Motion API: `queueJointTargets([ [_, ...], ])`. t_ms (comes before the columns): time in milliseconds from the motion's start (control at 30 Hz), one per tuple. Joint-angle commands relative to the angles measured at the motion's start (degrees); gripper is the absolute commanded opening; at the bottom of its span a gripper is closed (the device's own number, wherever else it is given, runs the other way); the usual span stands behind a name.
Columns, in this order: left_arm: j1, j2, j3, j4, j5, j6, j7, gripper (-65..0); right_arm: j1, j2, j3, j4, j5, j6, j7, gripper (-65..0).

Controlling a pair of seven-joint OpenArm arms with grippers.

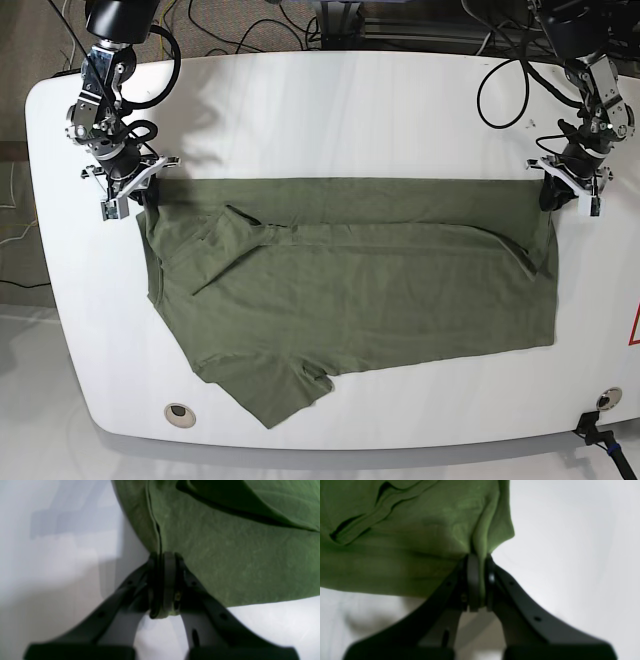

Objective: Fold the T-shirt properly
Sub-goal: 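Drag the folded shirt toward the arm bases with both grippers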

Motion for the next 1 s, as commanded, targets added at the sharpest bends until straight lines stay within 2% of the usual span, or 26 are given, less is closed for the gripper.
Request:
queueJointTargets([
  [0,0.1,-0.7,0.0,0.5,0.7,-0.1,1.5,-65.0,-0.7,0.5,0.1,1.3,-1.0,0.2,-2.1,-65.0],
  [333,9.5,-0.7,-0.1,9.6,0.6,-0.1,1.8,-65.0,-11.6,-2.0,0.2,13.1,-0.9,0.0,-3.8,-65.0],
  [467,14.8,-0.8,-0.3,13.3,0.6,-0.1,1.8,-65.0,-15.8,-4.9,5.6,15.8,-1.0,0.2,-4.1,-65.0],
  [967,30.8,-0.7,-0.5,24.5,0.5,-0.1,1.8,-65.0,-31.5,-5.0,6.5,23.3,-1.0,0.2,-4.1,-65.0],
])
